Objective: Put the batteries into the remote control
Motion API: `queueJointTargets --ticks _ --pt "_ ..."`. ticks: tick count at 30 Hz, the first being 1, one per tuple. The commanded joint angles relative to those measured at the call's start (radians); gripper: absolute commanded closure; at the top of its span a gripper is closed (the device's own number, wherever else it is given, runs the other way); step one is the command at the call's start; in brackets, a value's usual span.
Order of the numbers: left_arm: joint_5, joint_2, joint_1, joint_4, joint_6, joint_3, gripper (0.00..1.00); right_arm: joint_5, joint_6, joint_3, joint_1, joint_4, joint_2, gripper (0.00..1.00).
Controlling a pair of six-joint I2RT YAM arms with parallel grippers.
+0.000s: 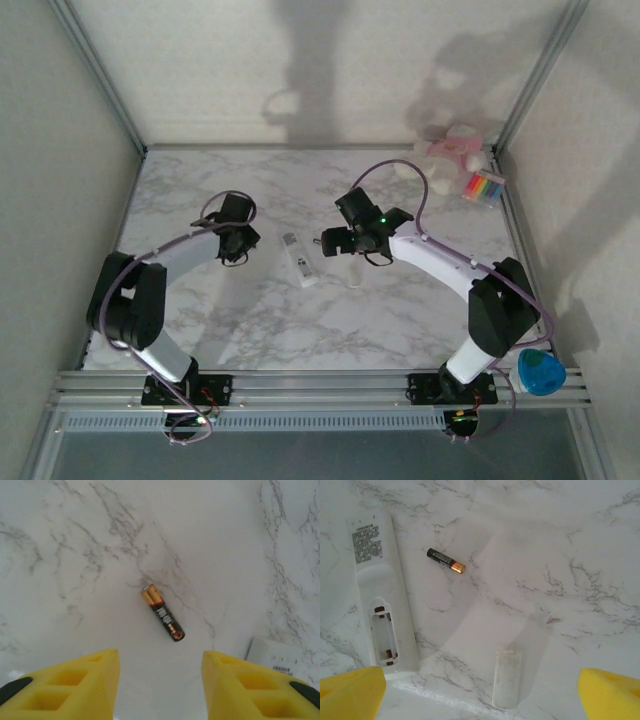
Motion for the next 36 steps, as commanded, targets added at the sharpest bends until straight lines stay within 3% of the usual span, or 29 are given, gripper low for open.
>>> queueJointTargets --ticks 1,8,25,36 --pt "-0.045 0.065 0.007 -0.033 -0.036 0.075 0.56 0.006 -0.007 -0.024 -0.009 0.02 -0.036 0.01" --pt "-0.072 0.199 0.011 -0.095 -0.063 0.181 0.69 0.017 -0.003 -0.056 -0.025 0.032 -0.065 0.01" --pt "-0.053 0.257 0.036 -0.17 -0.14 0.212 0.69 -0.005 -0.016 -0.079 -0.058 0.046 -0.077 0.01" --pt "-0.07 0.192 0.037 -0.205 -0.137 0.246 0.66 -0.022 -0.006 -0.089 -0.065 0.06 -0.068 0.01"
